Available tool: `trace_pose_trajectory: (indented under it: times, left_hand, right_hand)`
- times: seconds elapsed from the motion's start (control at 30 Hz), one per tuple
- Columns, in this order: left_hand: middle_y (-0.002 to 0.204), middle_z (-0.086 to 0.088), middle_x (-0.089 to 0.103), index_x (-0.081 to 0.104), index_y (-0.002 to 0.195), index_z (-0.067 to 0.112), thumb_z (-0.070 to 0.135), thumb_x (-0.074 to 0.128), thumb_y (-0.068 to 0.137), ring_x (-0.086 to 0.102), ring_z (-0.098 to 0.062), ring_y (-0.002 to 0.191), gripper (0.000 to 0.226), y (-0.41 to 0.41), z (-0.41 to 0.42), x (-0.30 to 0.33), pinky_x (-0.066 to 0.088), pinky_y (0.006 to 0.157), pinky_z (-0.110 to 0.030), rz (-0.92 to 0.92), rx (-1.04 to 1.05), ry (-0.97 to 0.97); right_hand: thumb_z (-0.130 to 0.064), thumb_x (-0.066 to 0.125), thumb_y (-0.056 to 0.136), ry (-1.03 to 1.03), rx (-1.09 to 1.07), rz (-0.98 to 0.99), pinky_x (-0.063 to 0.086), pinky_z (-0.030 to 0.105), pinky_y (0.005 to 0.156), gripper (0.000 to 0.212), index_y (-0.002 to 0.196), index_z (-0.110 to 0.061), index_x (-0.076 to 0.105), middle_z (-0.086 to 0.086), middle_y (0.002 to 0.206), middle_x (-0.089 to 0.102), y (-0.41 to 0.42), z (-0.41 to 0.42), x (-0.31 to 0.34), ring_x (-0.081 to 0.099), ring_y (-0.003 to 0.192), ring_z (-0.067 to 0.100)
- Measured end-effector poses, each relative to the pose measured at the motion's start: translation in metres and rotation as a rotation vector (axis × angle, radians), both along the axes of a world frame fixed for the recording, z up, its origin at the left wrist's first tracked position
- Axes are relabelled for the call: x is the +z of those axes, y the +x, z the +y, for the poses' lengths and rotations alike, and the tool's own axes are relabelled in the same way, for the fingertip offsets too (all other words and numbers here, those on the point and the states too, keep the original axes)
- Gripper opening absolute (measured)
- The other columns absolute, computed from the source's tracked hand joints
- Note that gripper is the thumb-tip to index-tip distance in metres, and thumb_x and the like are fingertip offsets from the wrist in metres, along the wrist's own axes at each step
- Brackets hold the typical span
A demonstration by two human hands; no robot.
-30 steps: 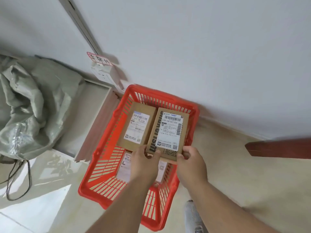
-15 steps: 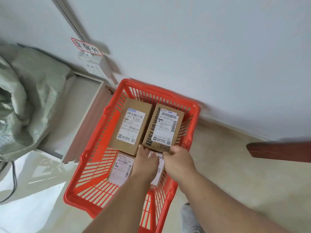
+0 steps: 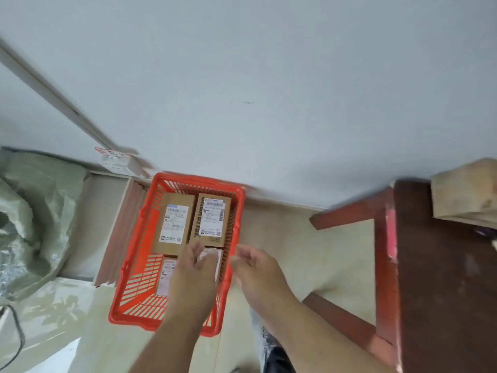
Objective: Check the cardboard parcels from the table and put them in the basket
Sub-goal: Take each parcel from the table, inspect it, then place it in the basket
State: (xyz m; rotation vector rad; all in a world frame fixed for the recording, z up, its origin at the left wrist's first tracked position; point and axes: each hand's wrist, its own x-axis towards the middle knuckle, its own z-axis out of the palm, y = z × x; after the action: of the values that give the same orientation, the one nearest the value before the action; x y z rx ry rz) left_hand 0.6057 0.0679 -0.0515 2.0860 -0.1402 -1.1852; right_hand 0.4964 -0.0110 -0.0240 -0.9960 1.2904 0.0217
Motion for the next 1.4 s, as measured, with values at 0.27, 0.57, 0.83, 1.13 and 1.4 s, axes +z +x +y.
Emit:
trace_pose_trajectory:
  times: [0.27, 0.57, 0.83, 1.13, 1.4]
  left_hand:
    - [0.143, 0.022, 0.055, 0.046, 0.152, 0.035, 0.039, 0.060, 0.104, 0.065, -0.013, 0.123, 0.050, -0.065, -0.026, 0.182, 0.048, 0.110, -0.046, -0.051, -0.074, -0.222]
    - [0.137, 0.022, 0.053, 0.044, 0.153, 0.031, 0.029, 0.062, 0.103, 0.059, 0.001, 0.111, 0.053, -0.171, -0.041, 0.259, 0.041, 0.097, -0.031, -0.004, -0.232, -0.299]
    - [0.153, 0.013, 0.048, 0.040, 0.157, 0.026, 0.030, 0.059, 0.105, 0.050, 0.000, 0.124, 0.056, -0.243, -0.135, 0.230, 0.037, 0.097, -0.023, -0.049, -0.265, -0.318]
    - [0.157, 0.012, 0.047, 0.041, 0.156, 0.027, 0.031, 0.060, 0.105, 0.049, -0.003, 0.136, 0.055, -0.341, -0.226, 0.160, 0.040, 0.092, -0.021, -0.206, -0.180, -0.234]
    - [0.152, 0.014, 0.046, 0.039, 0.157, 0.029, 0.034, 0.062, 0.103, 0.054, 0.004, 0.117, 0.058, -0.371, -0.244, 0.114, 0.043, 0.064, -0.004, -0.281, -0.122, -0.223]
  right_hand:
    - [-0.023, 0.059, 0.105, -0.149, -0.185, 0.032, 0.043, 0.030, 0.118, 0.037, 0.141, -0.030, 0.058, -0.018, 0.139, 0.062, -0.104, -0.001, 0.172, 0.057, 0.127, -0.003]
    - [-0.025, 0.064, 0.100, -0.263, -0.424, 0.170, 0.048, 0.036, 0.114, 0.032, 0.133, -0.027, 0.066, -0.012, 0.131, 0.069, -0.242, -0.008, 0.251, 0.065, 0.123, 0.011]
    - [-0.033, 0.058, 0.101, -0.385, -0.374, 0.266, 0.050, 0.049, 0.108, 0.036, 0.132, -0.016, 0.063, 0.003, 0.131, 0.069, -0.311, -0.134, 0.223, 0.065, 0.120, 0.029]
    - [-0.016, 0.049, 0.110, -0.416, -0.128, 0.185, 0.038, 0.005, 0.042, 0.033, 0.143, -0.014, 0.053, -0.016, 0.097, 0.052, -0.391, -0.250, 0.192, 0.047, 0.069, -0.002]
    - [-0.029, 0.045, 0.106, -0.737, 0.242, 0.364, 0.053, 0.038, 0.095, 0.031, 0.135, -0.022, 0.052, -0.008, 0.116, 0.058, -0.418, -0.288, 0.150, 0.060, 0.111, 0.020]
